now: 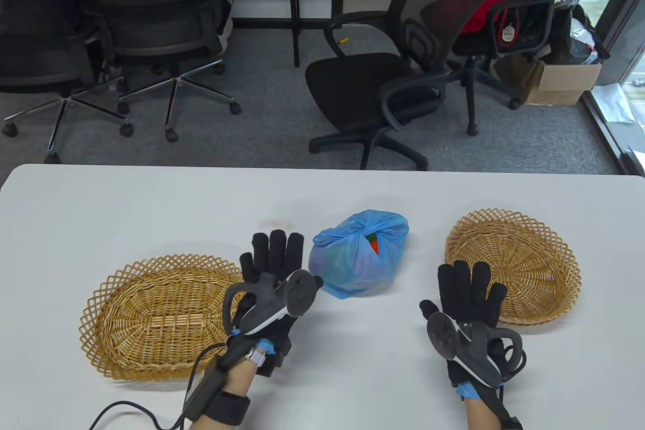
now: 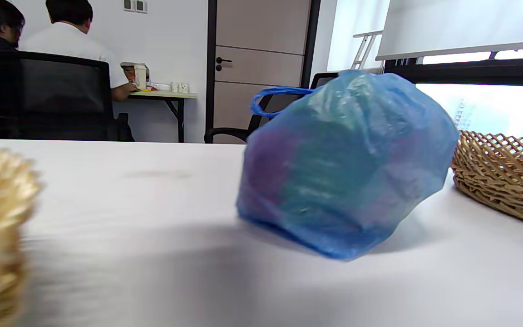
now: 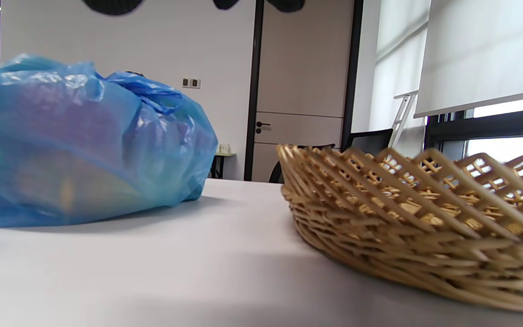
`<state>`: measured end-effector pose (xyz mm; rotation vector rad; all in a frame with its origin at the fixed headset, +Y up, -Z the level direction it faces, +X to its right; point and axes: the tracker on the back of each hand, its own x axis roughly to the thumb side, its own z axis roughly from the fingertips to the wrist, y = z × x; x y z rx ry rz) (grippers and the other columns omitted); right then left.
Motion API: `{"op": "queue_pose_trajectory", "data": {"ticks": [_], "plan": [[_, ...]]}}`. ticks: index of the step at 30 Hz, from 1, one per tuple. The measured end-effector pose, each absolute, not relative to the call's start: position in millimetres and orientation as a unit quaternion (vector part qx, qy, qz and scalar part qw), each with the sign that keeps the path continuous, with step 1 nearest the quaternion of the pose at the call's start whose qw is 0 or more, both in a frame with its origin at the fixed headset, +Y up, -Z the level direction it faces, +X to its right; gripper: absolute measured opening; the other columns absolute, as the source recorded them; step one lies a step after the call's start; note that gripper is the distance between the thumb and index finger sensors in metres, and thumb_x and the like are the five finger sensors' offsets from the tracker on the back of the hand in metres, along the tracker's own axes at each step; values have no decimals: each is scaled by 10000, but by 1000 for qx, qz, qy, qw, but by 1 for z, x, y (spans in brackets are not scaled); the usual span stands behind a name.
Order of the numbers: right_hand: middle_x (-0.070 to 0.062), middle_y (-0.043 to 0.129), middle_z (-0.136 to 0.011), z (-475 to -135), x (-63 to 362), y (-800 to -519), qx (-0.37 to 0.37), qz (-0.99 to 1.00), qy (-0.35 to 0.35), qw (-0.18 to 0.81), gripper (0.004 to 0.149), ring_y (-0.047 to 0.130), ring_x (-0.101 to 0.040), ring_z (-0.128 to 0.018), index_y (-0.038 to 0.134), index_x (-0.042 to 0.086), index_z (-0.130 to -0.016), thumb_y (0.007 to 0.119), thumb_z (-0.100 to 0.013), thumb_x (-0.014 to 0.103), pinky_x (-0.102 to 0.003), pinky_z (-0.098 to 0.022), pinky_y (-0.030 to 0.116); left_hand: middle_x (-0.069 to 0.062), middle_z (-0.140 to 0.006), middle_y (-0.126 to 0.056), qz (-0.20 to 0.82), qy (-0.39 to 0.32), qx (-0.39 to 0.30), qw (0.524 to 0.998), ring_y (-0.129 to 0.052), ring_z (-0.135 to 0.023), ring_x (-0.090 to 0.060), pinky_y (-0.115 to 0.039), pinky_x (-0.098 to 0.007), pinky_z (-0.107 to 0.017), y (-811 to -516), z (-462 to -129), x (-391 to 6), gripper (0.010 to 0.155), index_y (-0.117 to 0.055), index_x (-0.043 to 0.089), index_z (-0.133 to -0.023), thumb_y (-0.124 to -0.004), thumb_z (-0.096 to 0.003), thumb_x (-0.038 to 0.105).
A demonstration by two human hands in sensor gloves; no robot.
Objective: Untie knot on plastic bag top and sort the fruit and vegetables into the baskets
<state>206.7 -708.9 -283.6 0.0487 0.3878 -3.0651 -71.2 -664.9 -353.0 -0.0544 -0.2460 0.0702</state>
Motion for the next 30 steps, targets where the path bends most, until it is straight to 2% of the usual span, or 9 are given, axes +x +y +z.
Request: {"op": "queue_pose_trajectory", "data": {"ticks": [8, 11, 14, 16, 20, 30], "plan": [[-188, 224, -1216, -284, 215, -709, 24, -992, 122, 1, 711, 39, -448, -1041, 244, 144, -1155, 506, -593, 495, -665, -691, 117, -201, -1254, -145, 48, -143, -74, 986, -185, -1127, -541, -296, -741, -774, -678, -395, 4, 812, -71, 196, -1182, -475, -583, 567], [-188, 226, -1216, -285, 217, -710, 24, -993, 118, -4, 709, 42, -447, -1042, 246, 145, -1154, 507, -594, 493, -665, -692, 119, -172, -1263, -159, 23, -137, -102, 985, -188, -1133, -536, -292, -741, -777, -690, -406, 19, 799, -86, 230, -1183, -485, -579, 567], [-189, 232, -1216, -284, 219, -710, 26, -993, 118, -10, 710, 47, -449, -1043, 249, 143, -1155, 508, -593, 492, -666, -692, 122, -148, -1271, -251, 12, -155, -154, 976, -254, -1140, -528, -325, -736, -776, -704, -410, 22, 770, -152, 259, -1192, -499, -576, 564], [-192, 235, -1215, -285, 220, -710, 27, -993, 118, -15, 709, 51, -451, -1042, 251, 141, -1154, 507, -594, 492, -666, -691, 124, -137, -1260, -307, 14, -171, -161, 972, -330, -1140, -511, -365, -729, -772, -714, -408, 20, 751, -202, 256, -1194, -520, -579, 547], [-194, 236, -1214, -285, 218, -711, 23, -993, 113, -19, 708, 54, -454, -1042, 253, 140, -1154, 508, -594, 491, -666, -691, 126, -127, -1244, -359, 11, -202, -121, 972, -419, -1133, -481, -408, -722, -765, -719, -393, 9, 752, -237, 231, -1189, -560, -577, 526], [-193, 239, -1215, -284, 186, -703, -39, -992, 112, -41, 706, 54, -452, -1044, 255, 142, -1155, 510, -596, 489, -665, -692, 123, -126, -1242, -371, -16, -286, -127, 949, -426, -1136, -470, -426, -715, -767, -720, -336, -23, 763, -225, 221, -1191, -573, -581, 519]]}}
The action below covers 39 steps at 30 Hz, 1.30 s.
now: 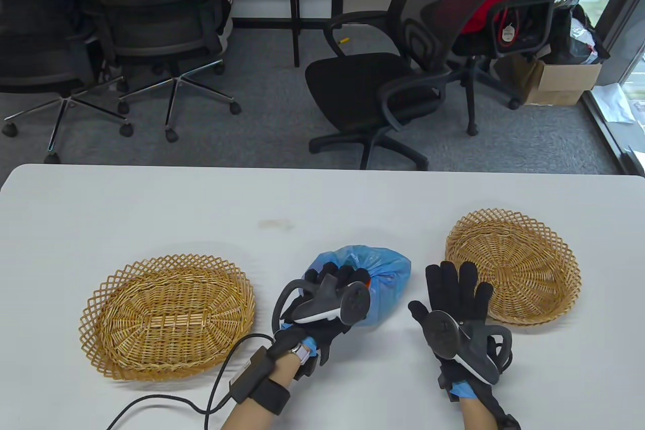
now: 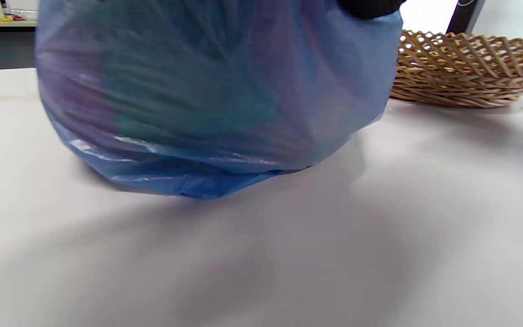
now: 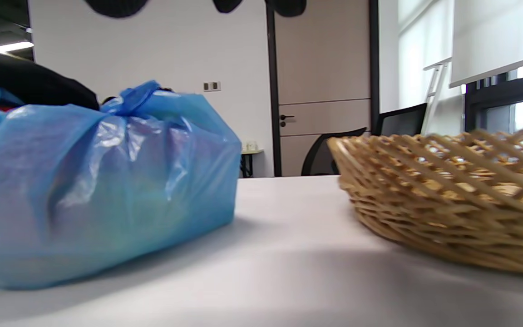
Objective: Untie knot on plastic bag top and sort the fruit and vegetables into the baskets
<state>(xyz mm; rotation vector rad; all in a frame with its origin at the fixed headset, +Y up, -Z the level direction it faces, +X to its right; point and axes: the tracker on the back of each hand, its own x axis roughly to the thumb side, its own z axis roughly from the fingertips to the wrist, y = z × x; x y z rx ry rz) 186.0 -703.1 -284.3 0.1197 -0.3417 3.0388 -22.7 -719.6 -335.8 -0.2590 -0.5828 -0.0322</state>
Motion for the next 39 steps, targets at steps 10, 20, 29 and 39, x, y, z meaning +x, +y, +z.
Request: {"op": "queue_pose_trajectory", "data": {"ticks": [10, 20, 29, 39], "plan": [[-159, 319, -1219, -286, 118, -698, 190, 978, -71, 57, 658, 109, -421, -1071, 330, 173, -1148, 557, -592, 442, -650, -714, 142, -117, -1242, -405, -5, -334, -112, 936, -448, -1141, -459, -432, -715, -768, -722, -295, -44, 768, -256, 223, -1196, -579, -573, 534], [-184, 374, -1188, -283, 98, -710, 234, 966, 19, 108, 598, 330, -471, -1063, 368, 142, -1137, 598, -607, 298, -654, -735, 306, -71, -1205, -565, 121, -316, -97, 936, -514, -1137, -404, -423, -705, -765, -720, -290, -68, 604, -509, 289, -1157, -526, -591, 500], [-163, 809, -828, -278, 104, -704, 181, 971, -150, 50, 355, 768, -381, -825, 795, 186, -869, 721, -528, 253, -636, -680, 585, 43, -872, -849, 153, -248, 39, 956, -875, -860, -250, -728, -540, -684, -711, -288, -73, 516, -682, 238, -1043, -753, -541, 335], [-324, 393, -1116, -274, 121, -706, 201, 958, -86, 185, 705, 373, -573, -991, 420, 41, -1118, 694, -559, 373, -738, -685, 328, 34, -910, -806, 307, -218, 66, 924, -842, -894, -275, -707, -553, -696, -697, -294, -103, 563, -608, 213, -1092, -741, -550, 282]]}}
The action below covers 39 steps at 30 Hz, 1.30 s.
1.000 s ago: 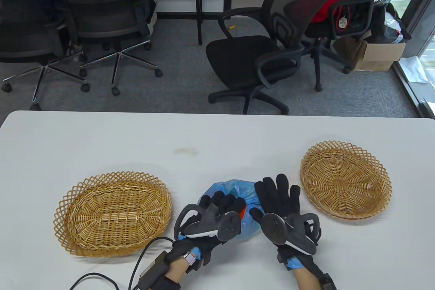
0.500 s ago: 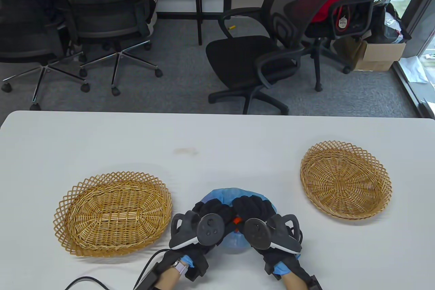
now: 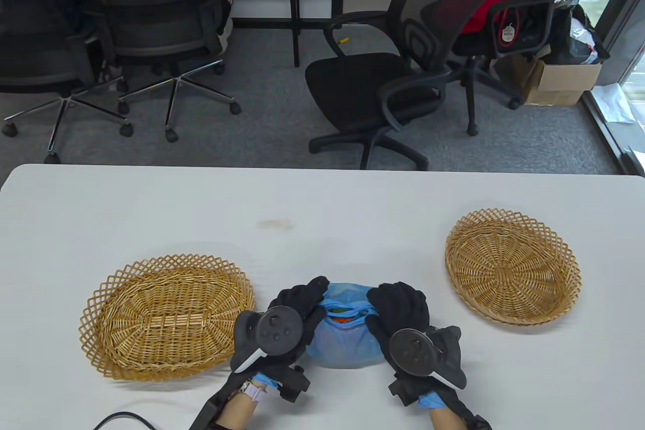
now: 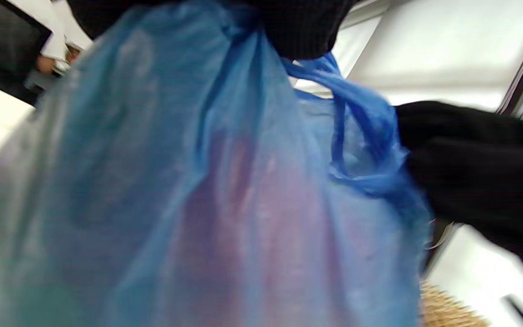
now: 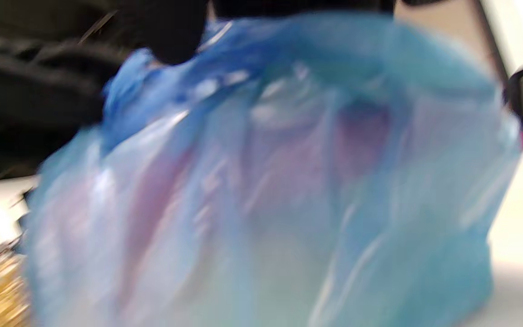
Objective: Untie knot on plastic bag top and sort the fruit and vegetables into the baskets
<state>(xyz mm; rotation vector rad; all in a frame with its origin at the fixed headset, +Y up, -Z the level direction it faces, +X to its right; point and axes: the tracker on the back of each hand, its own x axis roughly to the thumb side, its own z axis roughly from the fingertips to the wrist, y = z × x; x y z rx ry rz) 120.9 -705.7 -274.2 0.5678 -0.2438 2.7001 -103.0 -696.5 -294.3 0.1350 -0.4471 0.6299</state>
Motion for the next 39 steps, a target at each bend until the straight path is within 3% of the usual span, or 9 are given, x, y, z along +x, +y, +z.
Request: {"op": "queue_pose_trajectory", "data": {"ticks": [2, 6, 15, 21, 25, 29, 34, 36, 39], "plan": [[-336, 358, -1127, -275, 110, -709, 203, 964, -62, 160, 765, 350, -586, -992, 402, 30, -1126, 722, -535, 396, -745, -684, 311, 33, -910, -804, 322, -220, 70, 918, -837, -897, -278, -701, -558, -699, -695, -293, -103, 564, -605, 210, -1093, -741, -550, 283], [-203, 702, -1004, -273, 109, -704, 154, 971, -170, 71, 440, 608, -505, -948, 783, 138, -910, 726, -527, 347, -703, -676, 479, 25, -901, -800, 297, -188, 108, 930, -834, -885, -281, -695, -564, -694, -690, -293, -110, 562, -600, 188, -1093, -730, -558, 301], [-286, 708, -966, -277, 167, -706, 28, 852, -163, 497, 398, 632, -551, -881, 797, 76, -893, 698, -560, 269, -723, -632, 476, -12, -880, -779, 385, -111, 109, 910, -804, -878, -322, -661, -599, -687, -686, -299, -141, 548, -589, 132, -1092, -697, -578, 290], [-366, 534, -1004, -276, 168, -702, 12, 846, -166, 506, 476, 543, -601, -884, 652, -34, -922, 695, -564, 276, -755, -615, 423, -82, -944, -753, 331, -73, 121, 933, -768, -911, -392, -631, -633, -687, -672, -292, -145, 612, -532, 89, -1132, -693, -588, 320], [-350, 565, -986, -275, 165, -700, -5, 867, -185, 463, 401, 580, -586, -871, 682, -14, -851, 692, -565, 267, -747, -611, 455, -210, -1131, -554, 255, -119, 205, 938, -599, -1015, -520, -546, -678, -716, -652, -275, -132, 702, -388, 64, -1175, -668, -602, 359], [-373, 524, -995, -270, 160, -695, -20, 879, -212, 427, 461, 569, -591, -869, 633, -50, -918, 671, -576, 257, -748, -606, 452, -143, -1165, -531, 144, -253, 302, 908, -545, -1067, -476, -505, -655, -766, -633, -247, -102, 624, -442, 174, -1161, -642, -608, 382], [-365, 365, -1075, -249, 152, -668, 31, 896, -325, 301, 609, 467, -589, -926, 462, -45, -1067, 674, -581, 256, -737, -643, 385, 18, -1083, -716, 20, -382, 339, 860, -724, -1039, -299, -613, -553, -797, -631, -217, -66, 517, -577, 288, -1097, -637, -595, 397], [-264, 493, -1074, -238, 146, -654, 108, 882, -391, 239, 519, 490, -519, -961, 559, 64, -1044, 673, -579, 266, -691, -685, 399, 63, -908, -919, -5, -380, 311, 871, -944, -865, -219, -789, -476, -698, -634, -217, -55, 424, -759, 306, -986, -648, -583, 376], [-145, 783, -904, -223, 133, -642, 232, 857, -396, 235, 382, 700, -394, -913, 763, 176, -913, 685, -569, 322, -616, -716, 538, 33, -914, -928, -40, -318, 208, 924, -988, -834, -232, -826, -459, -665, -647, -235, -47, 436, -762, 277, -1001, -654, -584, 346]]}}
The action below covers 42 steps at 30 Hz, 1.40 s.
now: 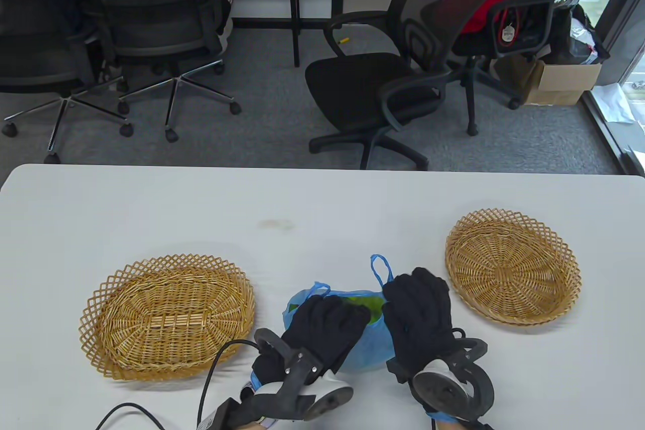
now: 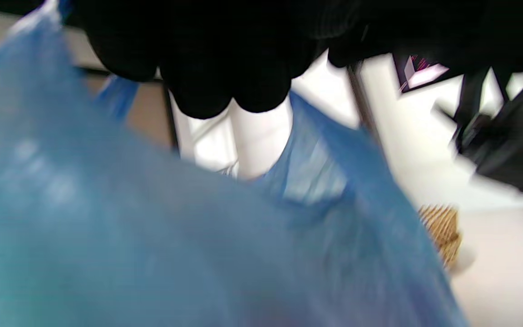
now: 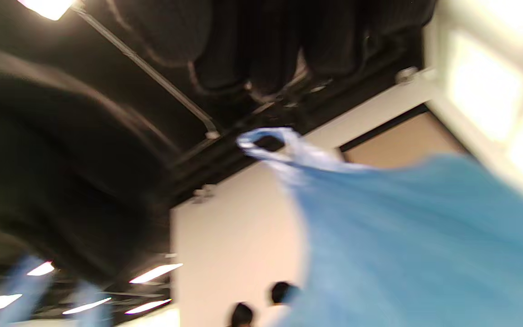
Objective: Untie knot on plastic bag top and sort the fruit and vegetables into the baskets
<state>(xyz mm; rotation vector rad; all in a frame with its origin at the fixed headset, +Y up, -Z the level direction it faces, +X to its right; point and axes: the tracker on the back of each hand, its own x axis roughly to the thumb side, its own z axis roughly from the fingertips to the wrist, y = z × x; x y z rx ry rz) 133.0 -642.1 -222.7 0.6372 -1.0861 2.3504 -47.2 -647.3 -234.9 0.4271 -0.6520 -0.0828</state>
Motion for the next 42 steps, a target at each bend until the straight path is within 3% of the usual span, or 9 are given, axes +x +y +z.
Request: {"op": "queue_pose_trajectory", "data": {"ticks": [4, 8, 12, 17, 20, 24, 26, 34, 42], "plan": [[-139, 907, -832, -236, 106, -658, 292, 904, -233, 208, 399, 810, -371, -867, 793, 165, -924, 691, -566, 310, -599, -702, 596, 21, -888, -950, -38, -287, 151, 945, -1060, -730, -181, -898, -391, -582, -670, -257, -54, 428, -781, 264, -991, -692, -573, 285], [-138, 889, -904, -252, 93, -679, 260, 947, -177, 63, 429, 823, -365, -861, 734, 159, -981, 663, -579, 288, -610, -713, 549, 2, -871, -969, -87, -242, 157, 954, -1086, -507, 5, -966, -257, -409, -686, -269, -63, 422, -810, 259, -970, -725, -557, 268], [-90, 965, -794, -250, 87, -683, 213, 941, -230, -131, 415, 957, -223, -532, 773, 184, -943, 675, -561, 311, -527, -586, 743, 0, -872, -971, -83, -231, 110, 963, -1066, -414, 57, -967, -198, -312, -683, -270, -61, 440, -802, 255, -981, -758, -545, 297], [-51, 1032, -628, -249, 88, -678, 168, 946, -194, -197, 408, 946, -126, -310, 823, 189, -899, 713, -540, 347, -446, -442, 824, -43, -1012, -862, -119, -225, 6, 967, -1030, -561, -23, -936, -252, -405, -683, -267, -56, 576, -675, 235, -1092, -741, -542, 394], [-137, 964, -785, -253, 96, -679, 135, 967, -113, -182, 618, 941, -195, -411, 740, 126, -997, 689, -508, 499, -508, -504, 776, -71, -1128, -719, -135, -223, -4, 965, -929, -798, -148, -856, -368, -585, -680, -266, -59, 737, -529, 213, -1168, -712, -514, 499], [-291, 611, -1108, -259, 109, -684, 120, 983, 11, -138, 957, 836, -365, -742, 373, 11, -1159, 666, -463, 598, -636, -669, 602, -129, -1213, -547, -102, -256, -62, 959, -737, -1014, -306, -730, -473, -730, -681, -268, -65, 940, -384, 169, -1214, -688, -447, 619], [-328, 387, -1183, -262, 114, -688, 98, 985, 63, -126, 1063, 715, -480, -890, 216, -41, -1160, 671, -451, 607, -743, -675, 509, -173, -1248, -430, -112, -251, -101, 956, -603, -1081, -391, -595, -671, -755, -687, -270, -64, 1028, -294, 147, -1228, -657, -418, 666], [-363, 216, -1162, -273, 123, -710, 123, 982, 124, -73, 1130, 616, -516, -947, 33, -90, -1103, 676, -467, 589, -745, -676, 500, -198, -1229, -353, -113, -242, -101, 958, -580, -1080, -376, -640, -660, -735, -719, -278, -64, 1044, -180, 96, -1204, -637, -448, 652], [-339, 202, -1168, -279, 143, -716, 144, 978, 139, 56, 1109, 615, -551, -939, 38, -54, -1110, 692, -469, 572, -743, -666, 509, -248, -1230, -404, -82, -245, -90, 962, -658, -1060, -461, -660, -695, -703, -716, -275, -58, 894, -156, 313, -1188, -541, -477, 694]]}}
